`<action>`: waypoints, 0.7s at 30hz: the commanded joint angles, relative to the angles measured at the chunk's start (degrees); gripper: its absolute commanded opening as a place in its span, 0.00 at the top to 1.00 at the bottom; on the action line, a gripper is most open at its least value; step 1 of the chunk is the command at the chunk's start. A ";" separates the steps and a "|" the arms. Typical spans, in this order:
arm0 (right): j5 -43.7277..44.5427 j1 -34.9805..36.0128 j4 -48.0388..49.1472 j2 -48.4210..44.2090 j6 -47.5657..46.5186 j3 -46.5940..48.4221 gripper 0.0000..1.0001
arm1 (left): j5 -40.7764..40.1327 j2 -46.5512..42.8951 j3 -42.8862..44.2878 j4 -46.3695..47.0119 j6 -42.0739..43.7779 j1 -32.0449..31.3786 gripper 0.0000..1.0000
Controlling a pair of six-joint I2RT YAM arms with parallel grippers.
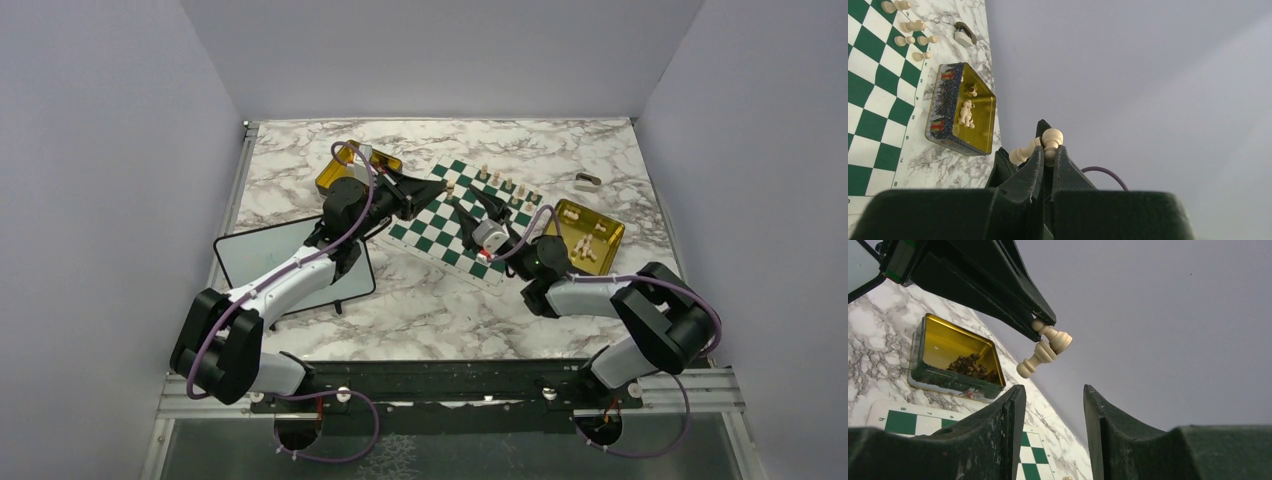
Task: Set up the chess pieces on the board
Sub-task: Place the chess piece on the chessboard.
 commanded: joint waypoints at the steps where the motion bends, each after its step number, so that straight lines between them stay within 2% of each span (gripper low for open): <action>1: 3.42 0.82 7.02 1.30 -2.28 1.14 0.50 | -1.72 -2.06 -0.84 0.50 -1.96 0.16 1.00; 21: 4.19 2.89 11.89 5.76 -4.23 2.99 0.49 | -1.93 -1.36 0.08 0.52 -3.02 0.16 1.00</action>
